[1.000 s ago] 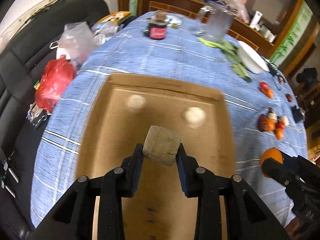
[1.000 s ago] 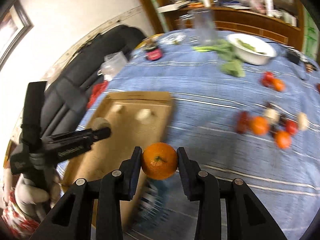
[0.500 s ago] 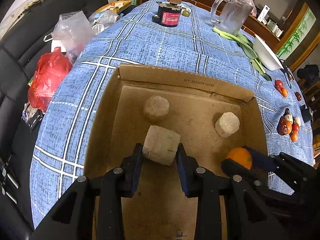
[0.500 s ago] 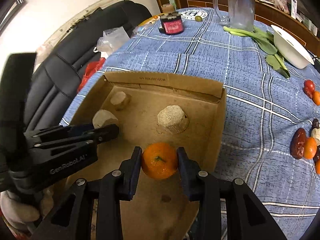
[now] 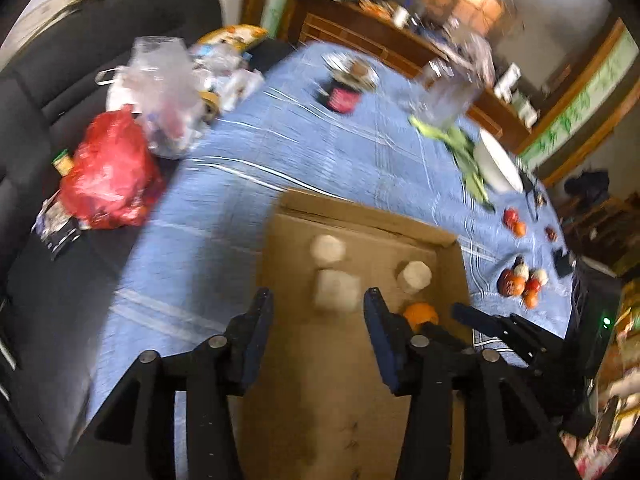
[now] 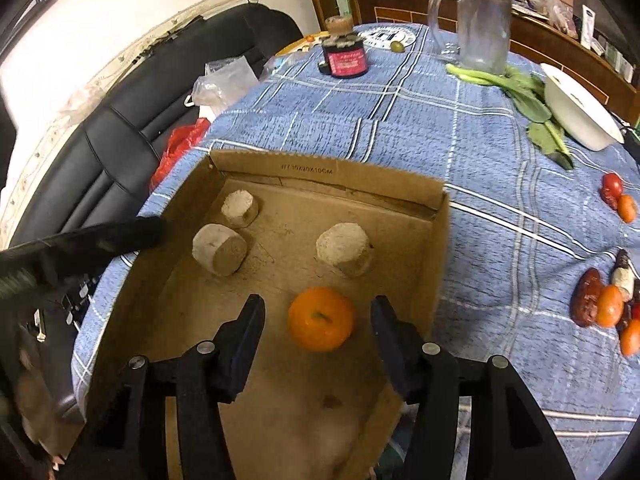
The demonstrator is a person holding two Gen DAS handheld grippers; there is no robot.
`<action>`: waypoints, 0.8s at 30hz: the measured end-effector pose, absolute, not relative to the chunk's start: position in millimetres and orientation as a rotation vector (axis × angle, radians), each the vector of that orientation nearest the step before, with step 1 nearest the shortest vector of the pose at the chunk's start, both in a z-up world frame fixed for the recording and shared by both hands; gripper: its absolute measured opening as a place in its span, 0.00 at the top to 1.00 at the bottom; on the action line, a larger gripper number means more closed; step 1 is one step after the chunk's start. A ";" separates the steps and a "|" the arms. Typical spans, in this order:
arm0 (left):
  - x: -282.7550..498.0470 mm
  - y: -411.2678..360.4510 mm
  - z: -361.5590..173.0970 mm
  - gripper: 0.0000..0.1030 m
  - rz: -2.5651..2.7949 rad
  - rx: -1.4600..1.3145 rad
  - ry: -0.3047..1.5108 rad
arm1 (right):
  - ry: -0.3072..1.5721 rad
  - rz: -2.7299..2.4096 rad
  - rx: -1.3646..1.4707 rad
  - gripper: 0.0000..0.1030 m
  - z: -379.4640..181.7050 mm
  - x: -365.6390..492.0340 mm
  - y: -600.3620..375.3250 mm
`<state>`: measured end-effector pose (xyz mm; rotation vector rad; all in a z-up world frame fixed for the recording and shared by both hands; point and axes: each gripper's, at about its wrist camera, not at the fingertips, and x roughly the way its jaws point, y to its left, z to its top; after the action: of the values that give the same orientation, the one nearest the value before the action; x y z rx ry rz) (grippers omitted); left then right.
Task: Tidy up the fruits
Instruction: 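Lower the orange and cylinder into the tray and open both grippers, then grasp a dark red date with the left gripper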
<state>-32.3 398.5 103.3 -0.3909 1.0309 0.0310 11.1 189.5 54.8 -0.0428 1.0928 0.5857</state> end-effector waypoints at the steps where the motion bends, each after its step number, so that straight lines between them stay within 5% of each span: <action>1: -43.3 411.8 107.0 0.51 0.048 -0.406 1.024 | 1.089 0.584 -0.035 0.42 58.4 8.2 186.1; 13: -148.4 464.3 58.0 0.51 0.207 -0.402 1.171 | 1.074 0.658 -0.020 0.42 79.6 -36.5 188.1; 19: -160.2 437.2 58.4 0.78 0.073 -0.308 1.152 | 1.062 0.670 -0.026 0.42 80.9 -45.7 190.3; 24: -156.8 432.1 47.9 0.83 -0.002 -0.270 1.160 | 1.071 0.667 -0.017 0.42 75.8 -51.0 189.0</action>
<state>-156.8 432.1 47.9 -0.2704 1.1602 -0.0023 -51.0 189.0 75.8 -0.0168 1.0713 0.6668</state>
